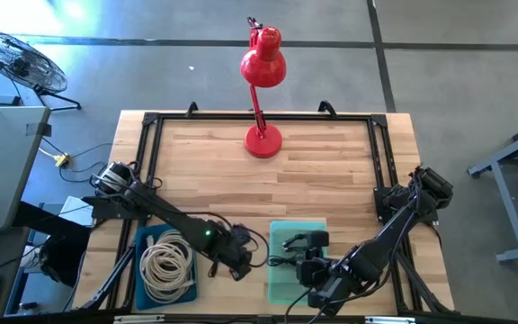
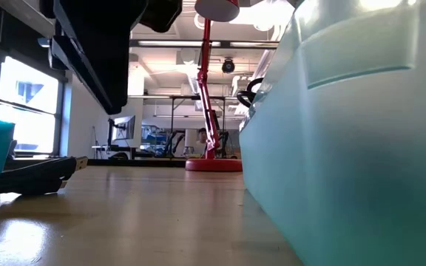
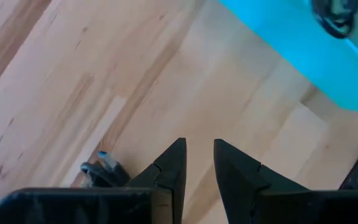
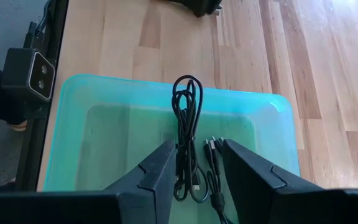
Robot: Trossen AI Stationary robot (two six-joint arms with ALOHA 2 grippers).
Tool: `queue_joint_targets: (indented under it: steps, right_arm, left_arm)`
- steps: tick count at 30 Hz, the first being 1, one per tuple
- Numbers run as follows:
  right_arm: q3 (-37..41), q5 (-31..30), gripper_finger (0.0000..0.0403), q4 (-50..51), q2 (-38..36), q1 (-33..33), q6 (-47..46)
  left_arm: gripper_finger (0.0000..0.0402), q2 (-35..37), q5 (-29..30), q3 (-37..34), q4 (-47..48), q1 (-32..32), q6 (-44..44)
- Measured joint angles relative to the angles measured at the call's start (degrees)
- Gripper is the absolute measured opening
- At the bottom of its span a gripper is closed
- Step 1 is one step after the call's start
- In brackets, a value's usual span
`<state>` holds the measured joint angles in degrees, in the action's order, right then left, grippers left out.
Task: Pick & Place USB Port
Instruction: Put the black USB cable into the green bin
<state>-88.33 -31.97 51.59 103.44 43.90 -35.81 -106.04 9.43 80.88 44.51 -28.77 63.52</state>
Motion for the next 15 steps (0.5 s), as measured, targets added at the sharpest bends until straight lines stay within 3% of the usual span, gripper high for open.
queue_joint_targets:
  steps: [10,15]
  right_arm:
    - [0.00,0.00,0.0126,0.00,0.00,0.00,0.00]
    - [0.00,0.00,0.0126,0.00,-0.02,0.00,0.00]
  left_arm:
    - [0.0084,0.00,-3.94,0.00,5.32,-0.01,5.80]
    - [0.0129,0.00,-3.91,0.00,5.35,0.01,6.06]
